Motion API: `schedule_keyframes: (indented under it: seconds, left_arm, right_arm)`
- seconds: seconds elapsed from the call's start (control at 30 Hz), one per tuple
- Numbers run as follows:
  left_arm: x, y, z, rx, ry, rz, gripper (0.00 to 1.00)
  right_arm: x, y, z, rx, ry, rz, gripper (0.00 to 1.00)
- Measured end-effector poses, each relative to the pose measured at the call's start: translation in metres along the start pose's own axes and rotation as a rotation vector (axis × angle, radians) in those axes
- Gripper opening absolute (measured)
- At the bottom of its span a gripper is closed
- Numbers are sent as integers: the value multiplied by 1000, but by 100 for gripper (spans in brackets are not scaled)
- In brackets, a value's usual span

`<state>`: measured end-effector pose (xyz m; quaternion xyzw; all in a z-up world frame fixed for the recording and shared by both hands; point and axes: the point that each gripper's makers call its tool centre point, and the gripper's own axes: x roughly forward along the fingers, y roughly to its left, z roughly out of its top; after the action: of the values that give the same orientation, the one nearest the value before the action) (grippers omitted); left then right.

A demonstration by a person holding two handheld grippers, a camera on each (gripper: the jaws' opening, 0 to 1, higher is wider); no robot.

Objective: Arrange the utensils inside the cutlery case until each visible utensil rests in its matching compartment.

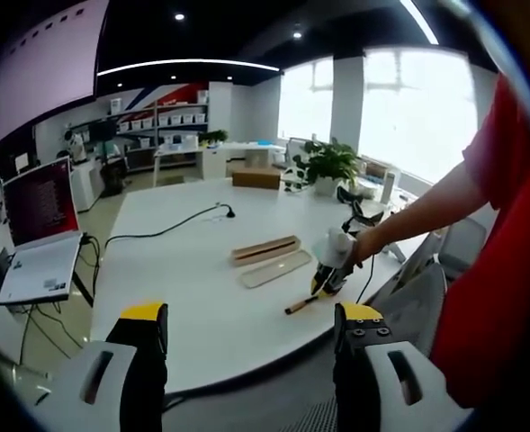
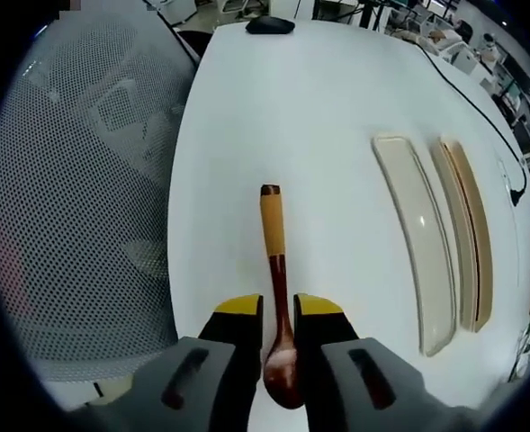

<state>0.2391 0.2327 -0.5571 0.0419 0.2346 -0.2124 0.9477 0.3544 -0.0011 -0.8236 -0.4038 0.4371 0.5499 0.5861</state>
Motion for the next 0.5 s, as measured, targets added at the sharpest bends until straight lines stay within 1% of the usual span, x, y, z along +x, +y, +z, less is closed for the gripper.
schedule_keyframes:
  seconds: [0.13,0.27,0.4,0.5]
  left_arm:
    - [-1,0,-2,-3,2,1,77]
    - [-1,1,-3,-5,5,5,77]
    - [-2,2,-3,-7,5,9,77]
    - [-2,2,-4,-10,5,11,77]
  right_arm:
    - [2,1,-2,-12,11,-2,9]
    - [4,2,-4,-2,11,5,9]
    - [5,1,-6,-14,19,-6,3]
    - [4,0,-6,17,12,-1,2]
